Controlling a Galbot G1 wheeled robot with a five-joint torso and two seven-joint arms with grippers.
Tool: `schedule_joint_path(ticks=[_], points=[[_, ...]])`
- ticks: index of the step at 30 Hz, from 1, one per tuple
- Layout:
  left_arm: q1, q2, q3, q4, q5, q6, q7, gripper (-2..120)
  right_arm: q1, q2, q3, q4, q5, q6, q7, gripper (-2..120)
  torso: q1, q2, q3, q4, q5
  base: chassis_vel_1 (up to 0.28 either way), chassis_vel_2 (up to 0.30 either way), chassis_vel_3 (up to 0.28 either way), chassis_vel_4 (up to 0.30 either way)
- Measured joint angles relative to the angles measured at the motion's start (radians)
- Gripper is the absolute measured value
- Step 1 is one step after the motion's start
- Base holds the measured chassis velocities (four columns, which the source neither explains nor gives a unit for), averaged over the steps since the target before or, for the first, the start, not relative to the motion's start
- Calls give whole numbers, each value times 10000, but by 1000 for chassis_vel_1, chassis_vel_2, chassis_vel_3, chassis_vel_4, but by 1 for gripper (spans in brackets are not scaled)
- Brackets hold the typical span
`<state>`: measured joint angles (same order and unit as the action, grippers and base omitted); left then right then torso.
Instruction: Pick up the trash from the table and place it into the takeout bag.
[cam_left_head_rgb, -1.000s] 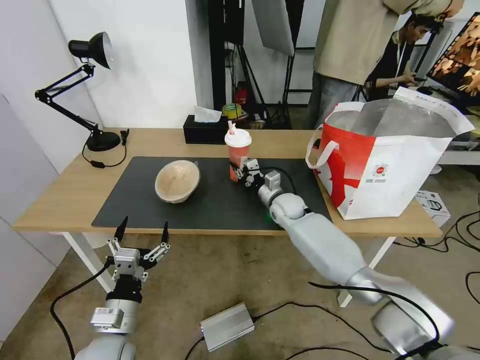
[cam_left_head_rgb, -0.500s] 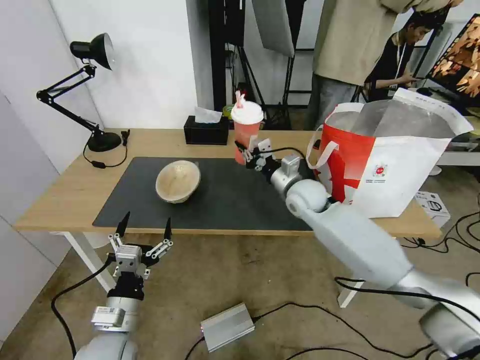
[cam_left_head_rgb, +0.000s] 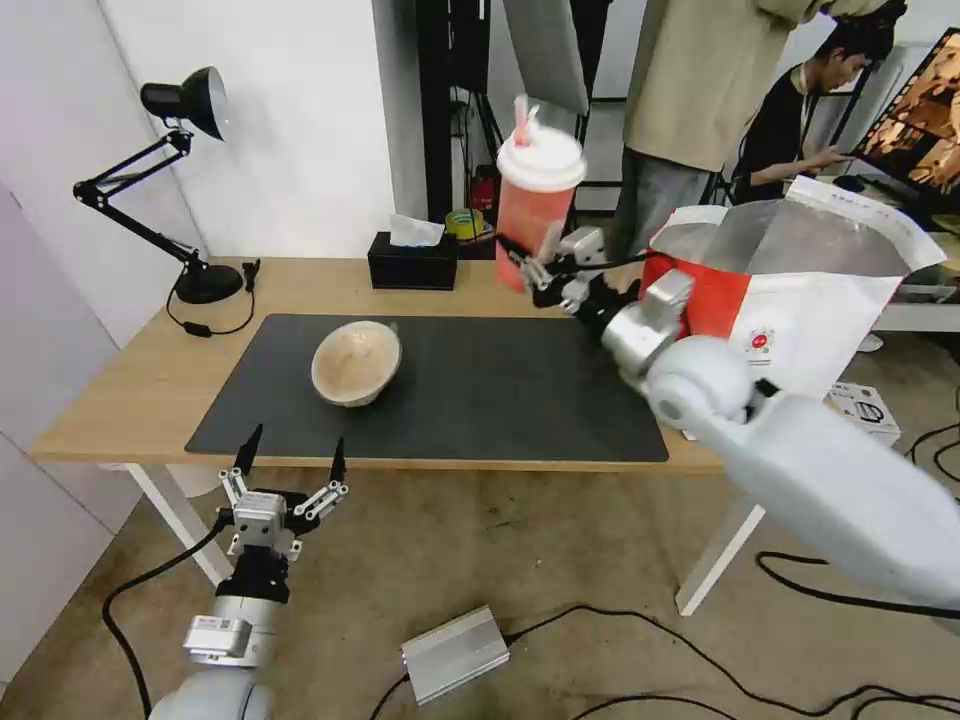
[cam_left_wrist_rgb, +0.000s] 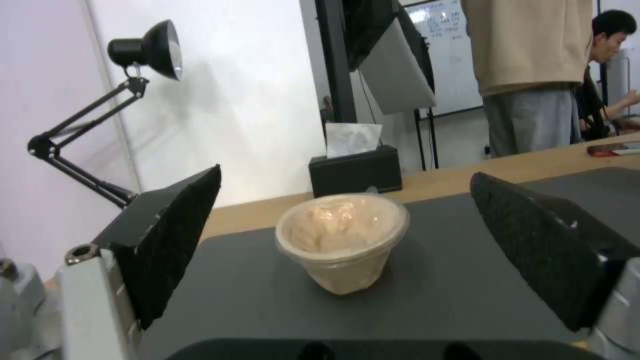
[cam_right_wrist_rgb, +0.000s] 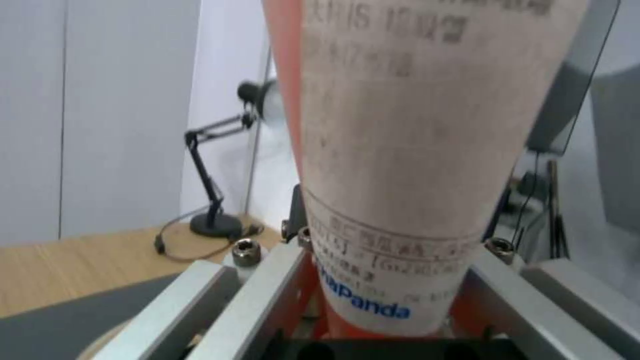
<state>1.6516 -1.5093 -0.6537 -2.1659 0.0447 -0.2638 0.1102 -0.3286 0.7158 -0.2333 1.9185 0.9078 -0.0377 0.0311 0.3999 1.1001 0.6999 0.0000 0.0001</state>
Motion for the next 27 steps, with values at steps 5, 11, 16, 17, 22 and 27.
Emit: schedule_joint_path(ticks=[5, 11, 16, 17, 22, 27], points=[[58, -17, 12, -78, 3, -75, -1, 100, -52, -966, 520, 654, 146, 89, 7, 8, 0, 0, 0, -1, 0, 0, 0, 0, 0], [56, -14, 33, -129, 10, -97, 0, 100, -118, -1810, 1072, 1043, 93, 132, 15, 8, 0, 0, 0, -1, 1, 0, 0, 0, 0], [78, 20, 50, -170, 16, -140, 5, 100, -226, -2352, 1650, 1190, 29, 116, 26, 8, 0, 0, 0, 0, 1, 0, 0, 0, 0], [77, 31, 50, -171, 6, -163, 4, 100, -266, -2463, 1811, 1205, -45, 85, 53, 8, 0, 0, 0, 0, 1, 0, 0, 0, 0], [64, 102, 46, -217, -33, -205, 3, 100, -247, -2875, 2250, 1151, -431, -106, 63, 8, 0, 0, 0, -1, 1, 0, 0, 0, 0], [40, 168, 45, -246, -89, -224, 3, 100, -150, -3286, 2533, 954, -564, -350, -59, 8, 0, -1, 1, 0, 0, 0, 0, 0, 0]])
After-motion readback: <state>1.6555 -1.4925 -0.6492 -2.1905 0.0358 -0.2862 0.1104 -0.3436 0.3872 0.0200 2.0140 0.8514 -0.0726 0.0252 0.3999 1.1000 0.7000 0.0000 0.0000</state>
